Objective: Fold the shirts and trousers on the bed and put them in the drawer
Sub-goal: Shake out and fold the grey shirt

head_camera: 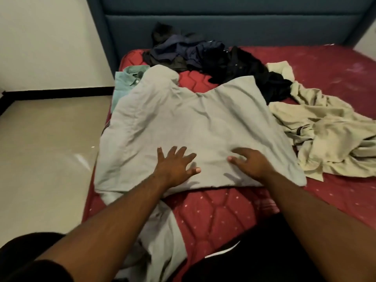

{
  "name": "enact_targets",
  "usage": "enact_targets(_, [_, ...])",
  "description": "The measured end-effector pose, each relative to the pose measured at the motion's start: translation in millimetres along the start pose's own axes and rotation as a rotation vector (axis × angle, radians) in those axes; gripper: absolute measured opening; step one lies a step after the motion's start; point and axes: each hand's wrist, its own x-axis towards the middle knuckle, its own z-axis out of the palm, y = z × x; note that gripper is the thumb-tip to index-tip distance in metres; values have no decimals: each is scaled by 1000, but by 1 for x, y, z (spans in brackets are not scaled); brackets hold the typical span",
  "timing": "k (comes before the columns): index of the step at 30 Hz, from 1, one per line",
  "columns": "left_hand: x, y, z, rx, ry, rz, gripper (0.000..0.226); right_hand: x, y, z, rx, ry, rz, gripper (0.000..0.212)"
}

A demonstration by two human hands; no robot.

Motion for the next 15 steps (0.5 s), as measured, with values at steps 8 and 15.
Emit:
enact_targets(8, [24, 12, 63, 10, -65, 175, 72, 15, 124, -7, -211, 208, 456, 90])
enact_targets(15, [81, 35, 51, -17, -67, 109, 72, 53, 93, 12, -38, 109, 79, 80])
